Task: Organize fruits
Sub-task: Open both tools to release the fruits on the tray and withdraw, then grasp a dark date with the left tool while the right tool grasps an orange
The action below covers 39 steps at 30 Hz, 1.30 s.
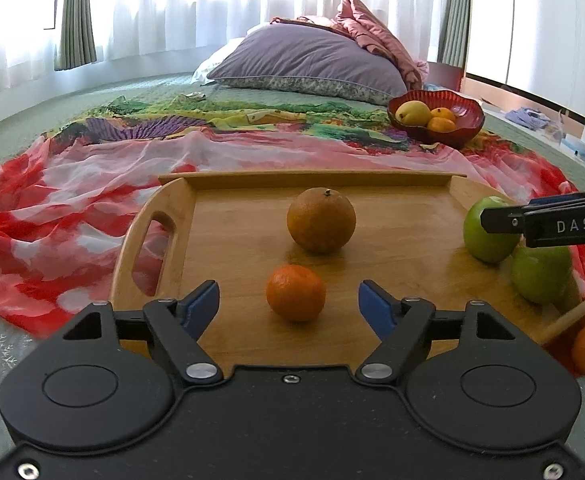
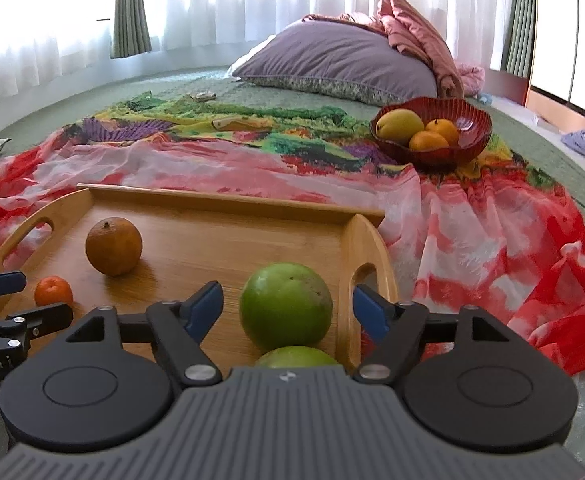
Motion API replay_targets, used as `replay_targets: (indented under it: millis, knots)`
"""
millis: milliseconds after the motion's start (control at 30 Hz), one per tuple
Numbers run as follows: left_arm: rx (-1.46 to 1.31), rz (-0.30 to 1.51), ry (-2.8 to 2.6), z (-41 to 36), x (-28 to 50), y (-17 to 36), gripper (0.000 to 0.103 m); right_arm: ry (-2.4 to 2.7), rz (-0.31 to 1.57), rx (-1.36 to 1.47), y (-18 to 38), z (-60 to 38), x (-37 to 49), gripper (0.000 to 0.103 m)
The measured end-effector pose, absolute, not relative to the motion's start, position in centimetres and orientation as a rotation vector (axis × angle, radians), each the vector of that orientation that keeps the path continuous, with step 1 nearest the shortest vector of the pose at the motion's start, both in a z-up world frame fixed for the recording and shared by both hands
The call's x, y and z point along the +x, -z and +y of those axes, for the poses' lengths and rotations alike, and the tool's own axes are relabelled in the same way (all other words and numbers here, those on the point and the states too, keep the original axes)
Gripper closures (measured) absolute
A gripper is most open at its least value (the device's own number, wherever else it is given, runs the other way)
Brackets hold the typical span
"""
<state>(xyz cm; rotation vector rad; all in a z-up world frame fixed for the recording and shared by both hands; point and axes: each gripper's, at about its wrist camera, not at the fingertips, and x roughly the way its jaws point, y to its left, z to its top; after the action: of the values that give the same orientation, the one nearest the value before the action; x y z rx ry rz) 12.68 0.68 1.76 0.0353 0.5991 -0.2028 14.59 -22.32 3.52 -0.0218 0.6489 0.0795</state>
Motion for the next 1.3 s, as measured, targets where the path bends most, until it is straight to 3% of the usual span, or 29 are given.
replay_targets:
  millis: [600, 1100, 1300]
  knots:
    - [0.017, 0.566, 0.222, 2.2, 6.7, -2.9, 0.016, -0.092, 0.524, -0.073, -4.7, -22.8, 7.1, 0.002]
    - [-0.030, 0.541, 0.185, 4.4, 2.9, -1.4, 0.011, -0.052, 0.480, -0.045, -2.3, -24.0, 2.1, 0.000]
    - [-0.045, 0.556, 0.169, 4.9, 2.4, -0.4, 0.011, -0.073, 0.500, -0.048, -1.1, -23.5, 1.1, 0.006]
